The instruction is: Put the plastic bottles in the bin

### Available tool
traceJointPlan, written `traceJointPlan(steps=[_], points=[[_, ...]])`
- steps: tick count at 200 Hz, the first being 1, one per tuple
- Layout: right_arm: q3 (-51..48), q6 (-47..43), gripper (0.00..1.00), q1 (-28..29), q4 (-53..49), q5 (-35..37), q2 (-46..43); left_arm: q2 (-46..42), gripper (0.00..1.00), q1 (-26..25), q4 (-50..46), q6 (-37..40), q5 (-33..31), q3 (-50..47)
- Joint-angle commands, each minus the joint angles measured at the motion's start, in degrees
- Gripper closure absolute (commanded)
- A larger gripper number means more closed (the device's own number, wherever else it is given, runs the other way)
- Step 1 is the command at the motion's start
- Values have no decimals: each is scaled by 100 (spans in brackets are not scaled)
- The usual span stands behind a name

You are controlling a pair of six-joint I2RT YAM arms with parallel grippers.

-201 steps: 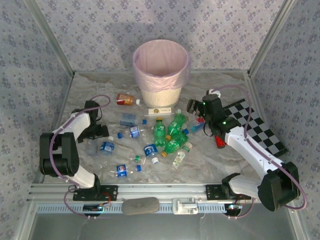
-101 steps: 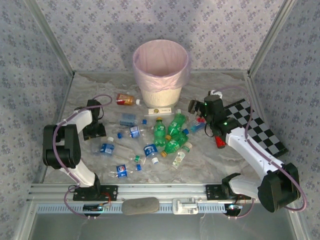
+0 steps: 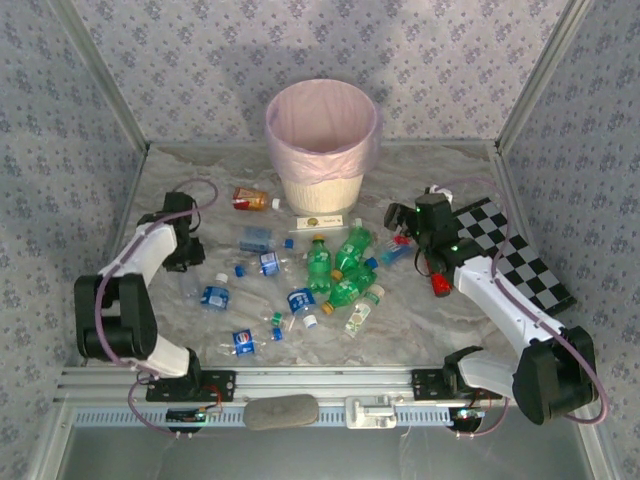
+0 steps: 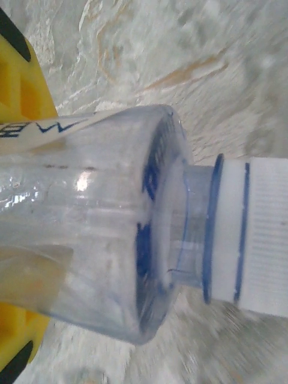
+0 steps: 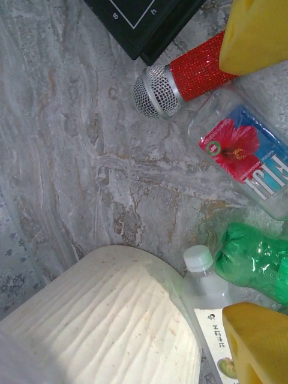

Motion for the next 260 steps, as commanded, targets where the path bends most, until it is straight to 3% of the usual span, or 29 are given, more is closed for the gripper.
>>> traceJointPlan(steps=[1, 43, 103, 141, 207, 233, 260], points=[[-122, 172, 1, -175, 143, -282, -31, -647, 63, 41, 11, -82, 64, 411], [-314, 293, 1, -452, 275, -619, -92, -1653, 63, -126, 473, -431, 852, 722], [-366, 295, 1, -615, 82, -636, -151, -1639, 63, -1767, 1506, -764, 857, 1752], [-402, 287, 1, -661, -33, -646, -208, -832, 63, -2530, 2075, -574, 1070, 2908], [-534, 101, 1, -689, -91, -947, -514, 1219, 63, -2914, 2258, 64, 1709, 5493], [-759, -20, 1, -685, -21, -1178, -837, 2429, 62, -2923, 1763, 300, 1853, 7183], [-864, -136, 1, -678, -146, -1213, -1168, 3984, 62, -2926, 760, 408, 1956, 9534]])
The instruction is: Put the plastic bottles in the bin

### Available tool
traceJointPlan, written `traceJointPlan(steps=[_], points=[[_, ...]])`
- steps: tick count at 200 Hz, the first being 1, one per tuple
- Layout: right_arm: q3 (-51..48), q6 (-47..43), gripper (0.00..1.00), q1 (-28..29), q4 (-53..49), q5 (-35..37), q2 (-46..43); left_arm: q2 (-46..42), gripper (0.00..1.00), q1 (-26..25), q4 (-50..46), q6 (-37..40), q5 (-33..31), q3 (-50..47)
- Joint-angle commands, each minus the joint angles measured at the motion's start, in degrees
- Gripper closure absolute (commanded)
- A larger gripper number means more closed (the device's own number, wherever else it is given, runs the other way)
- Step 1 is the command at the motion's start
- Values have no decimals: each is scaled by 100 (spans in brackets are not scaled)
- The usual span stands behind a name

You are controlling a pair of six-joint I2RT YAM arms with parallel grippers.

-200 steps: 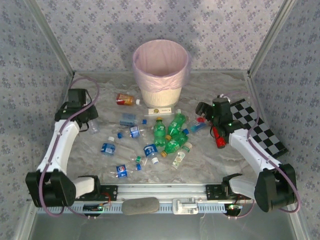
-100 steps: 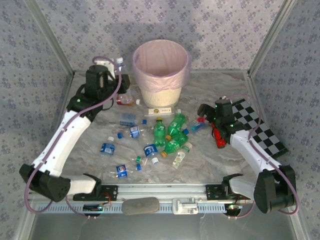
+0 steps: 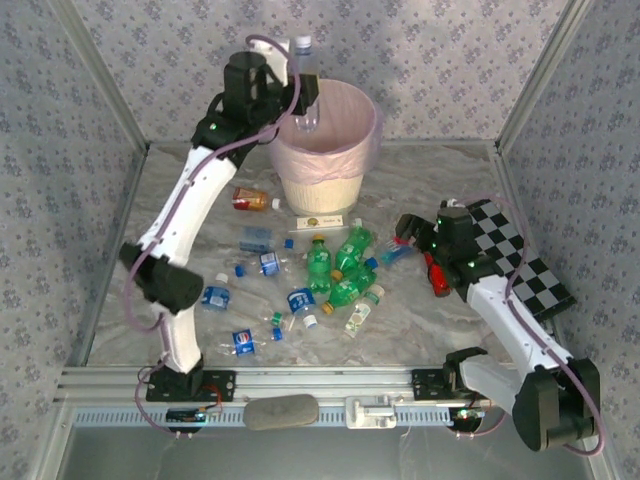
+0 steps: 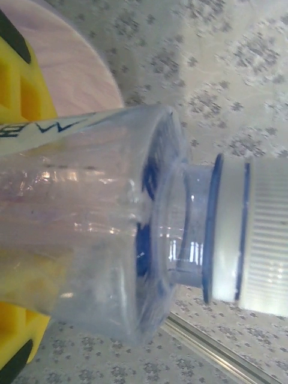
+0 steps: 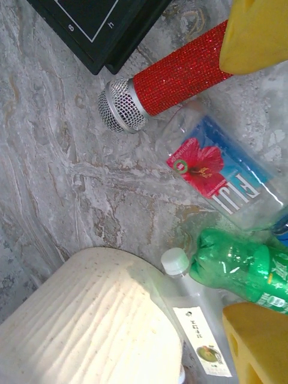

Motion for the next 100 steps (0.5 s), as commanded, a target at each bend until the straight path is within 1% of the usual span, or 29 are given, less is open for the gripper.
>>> traceJointPlan(steps=[1, 15, 26, 34, 66, 100], points=[[-97, -217, 1, -18, -151, -151, -297, 1130, 62, -15, -927, 283, 249, 1799], [-76, -287, 1, -18, -289, -89, -432, 1885, 62, -20, -1298, 301, 339, 2937], [-75, -340, 1, -21, -372, -53, -520, 2228, 62, -15, -1511, 263, 343, 3370], [-75, -361, 1, -23, -411, -26, -574, 2296, 61, -25, -1465, 251, 332, 3325], [-110, -437, 1, -38, -416, -72, -695, 2252, 60, -36, -1211, 186, 250, 2586], [-132, -538, 1, -37, -391, -298, -704, 2354, 59, -64, -1279, 203, 194, 2338]])
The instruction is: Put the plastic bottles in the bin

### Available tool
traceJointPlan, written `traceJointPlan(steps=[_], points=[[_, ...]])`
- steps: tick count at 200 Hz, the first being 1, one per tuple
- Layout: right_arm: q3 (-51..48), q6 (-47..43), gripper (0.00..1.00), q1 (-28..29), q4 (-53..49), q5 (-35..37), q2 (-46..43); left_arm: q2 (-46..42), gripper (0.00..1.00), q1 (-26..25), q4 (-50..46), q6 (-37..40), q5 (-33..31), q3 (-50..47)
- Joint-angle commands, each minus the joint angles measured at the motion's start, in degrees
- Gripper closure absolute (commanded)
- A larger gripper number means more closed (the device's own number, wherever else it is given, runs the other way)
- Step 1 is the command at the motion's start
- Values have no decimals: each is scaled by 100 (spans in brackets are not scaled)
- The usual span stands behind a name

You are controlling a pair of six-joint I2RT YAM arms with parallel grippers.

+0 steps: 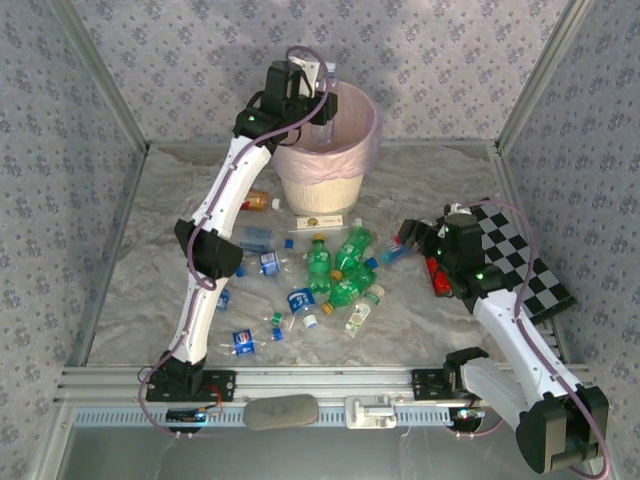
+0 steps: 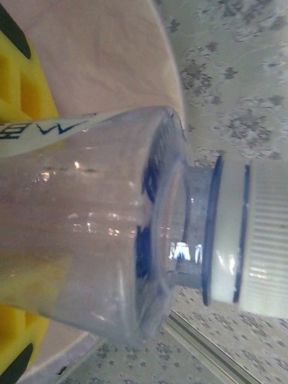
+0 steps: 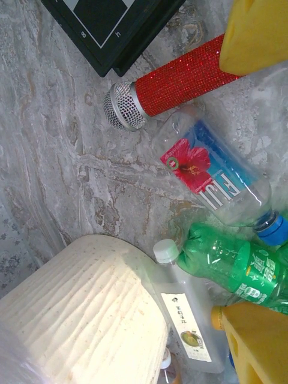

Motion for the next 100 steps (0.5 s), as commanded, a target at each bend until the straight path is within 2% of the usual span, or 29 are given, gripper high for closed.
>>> traceJointPlan(steps=[1, 24, 42, 62, 82, 100], points=[[-64, -196, 1, -38, -71, -211, -77, 43, 58, -65, 14, 83, 2, -7], [-118, -231, 1, -36, -37, -343, -111, 110, 56, -57, -5, 92, -24, -3], [-146, -205, 1, -45, -4, -334, -129, 98, 48, -57, -4, 126, -49, -6], [-141, -179, 1, -47, 46, -340, -105, 56, 34, -63, -169, 169, -103, -8], [-128, -133, 1, -49, 68, -352, -96, -19, 12, -60, -202, 172, -121, -4], [-106, 7, 1, -54, 47, -237, -75, -152, 2, -66, -233, 120, -75, -5]])
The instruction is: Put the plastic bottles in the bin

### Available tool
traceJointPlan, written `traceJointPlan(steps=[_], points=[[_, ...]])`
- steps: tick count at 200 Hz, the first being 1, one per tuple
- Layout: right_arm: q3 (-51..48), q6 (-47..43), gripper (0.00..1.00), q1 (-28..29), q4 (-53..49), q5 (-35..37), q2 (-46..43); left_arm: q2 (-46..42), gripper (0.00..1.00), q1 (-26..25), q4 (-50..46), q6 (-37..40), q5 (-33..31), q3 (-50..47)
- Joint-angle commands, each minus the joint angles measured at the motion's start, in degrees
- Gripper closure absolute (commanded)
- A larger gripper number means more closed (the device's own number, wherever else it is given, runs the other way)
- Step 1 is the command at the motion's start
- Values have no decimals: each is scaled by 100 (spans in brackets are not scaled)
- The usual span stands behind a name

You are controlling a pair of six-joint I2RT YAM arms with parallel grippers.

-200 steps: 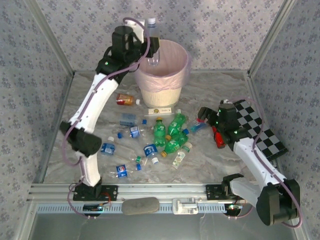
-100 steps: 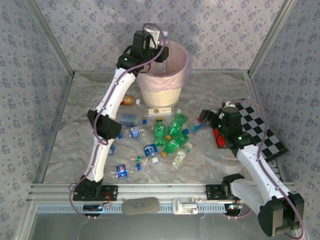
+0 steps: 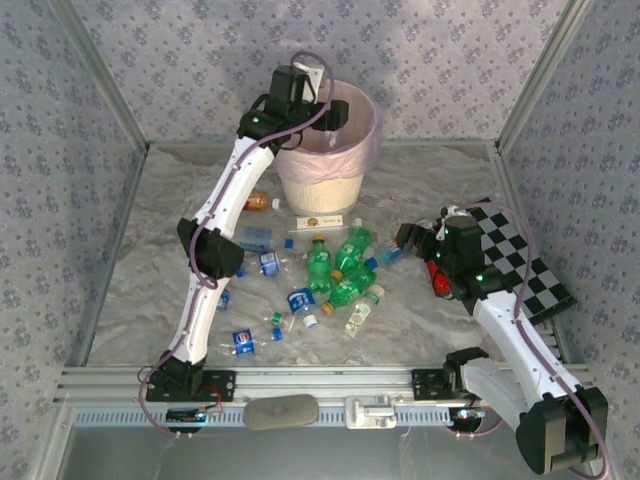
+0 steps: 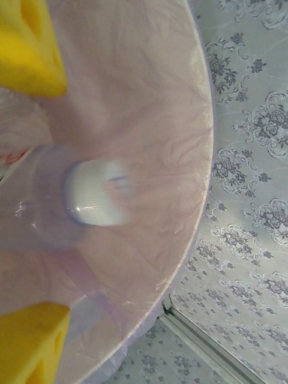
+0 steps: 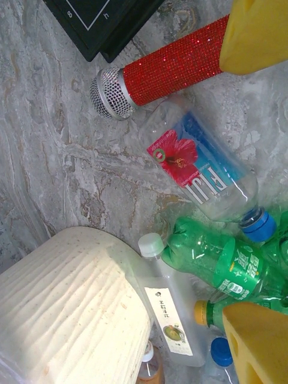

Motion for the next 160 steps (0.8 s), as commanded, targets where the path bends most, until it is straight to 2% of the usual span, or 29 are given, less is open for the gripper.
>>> traceJointPlan(steps=[1, 53, 78, 97, 114, 138, 160], points=[[-6, 107, 1, -33, 40, 60, -39, -237, 1, -37, -101, -16, 0, 43], [40, 557, 1, 11, 161, 247, 284, -988, 0, -258, -305, 157, 168, 0], [161, 770, 1, 140, 189, 414, 572, -1542, 0, -428, -276, 310, 170, -562], [330, 942, 1, 258, 85, 613, 797, -2181, 0, -507, 58, 379, 129, -1591], [506, 1143, 1, 284, -103, 693, 1026, -2932, 0, -527, 928, 339, 73, -2975], [698, 1366, 1, 286, -246, 619, 1415, -4004, 0, -526, 2135, 274, -277, -5017], [813, 1677, 1, 292, -331, 615, 1797, -4773, 0, -515, 2737, 201, -760, -6365]])
